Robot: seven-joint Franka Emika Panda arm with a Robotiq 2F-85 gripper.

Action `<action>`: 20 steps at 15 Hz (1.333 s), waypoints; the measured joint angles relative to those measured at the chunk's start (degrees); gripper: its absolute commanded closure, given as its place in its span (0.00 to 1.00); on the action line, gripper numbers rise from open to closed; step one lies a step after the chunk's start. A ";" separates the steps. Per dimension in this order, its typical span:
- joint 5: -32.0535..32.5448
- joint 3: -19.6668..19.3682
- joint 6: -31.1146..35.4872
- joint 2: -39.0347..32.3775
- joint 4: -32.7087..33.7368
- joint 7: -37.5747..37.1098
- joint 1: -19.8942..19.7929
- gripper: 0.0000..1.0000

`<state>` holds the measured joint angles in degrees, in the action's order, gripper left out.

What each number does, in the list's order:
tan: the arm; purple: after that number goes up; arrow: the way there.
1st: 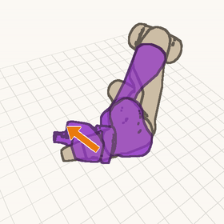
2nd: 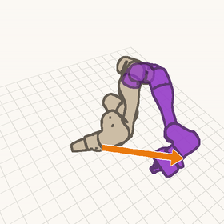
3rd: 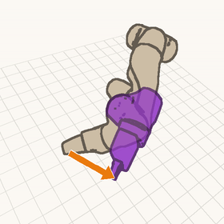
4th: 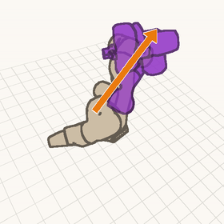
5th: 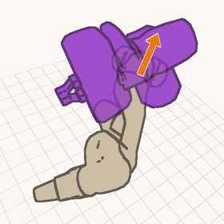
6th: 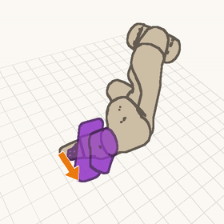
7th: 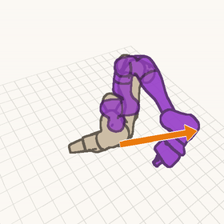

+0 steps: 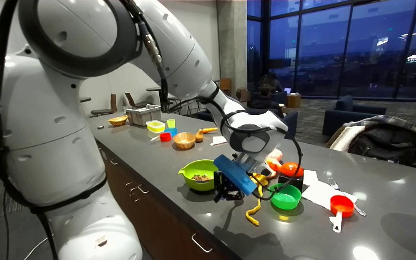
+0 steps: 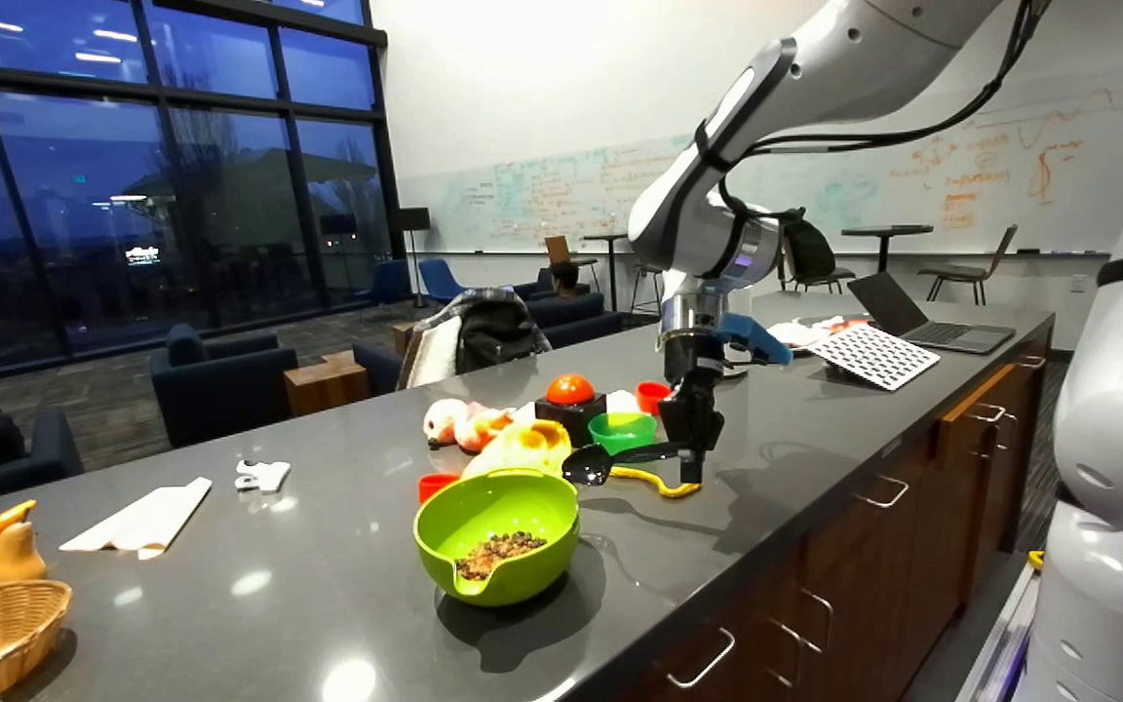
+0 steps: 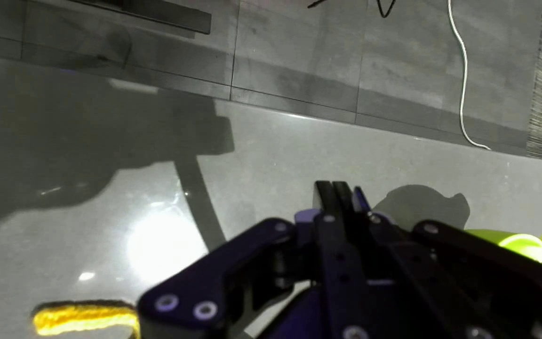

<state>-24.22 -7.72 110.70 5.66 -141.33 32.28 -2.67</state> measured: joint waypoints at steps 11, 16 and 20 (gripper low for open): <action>-6.66 -0.64 0.05 -7.86 -0.96 7.20 -1.82 0.99; -6.84 -0.31 0.05 -9.52 -0.53 8.12 -2.18 0.61; -6.84 0.46 0.05 -10.04 -0.37 8.27 -2.18 0.34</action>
<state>-31.05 -7.26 110.76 -4.38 -141.69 40.55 -4.86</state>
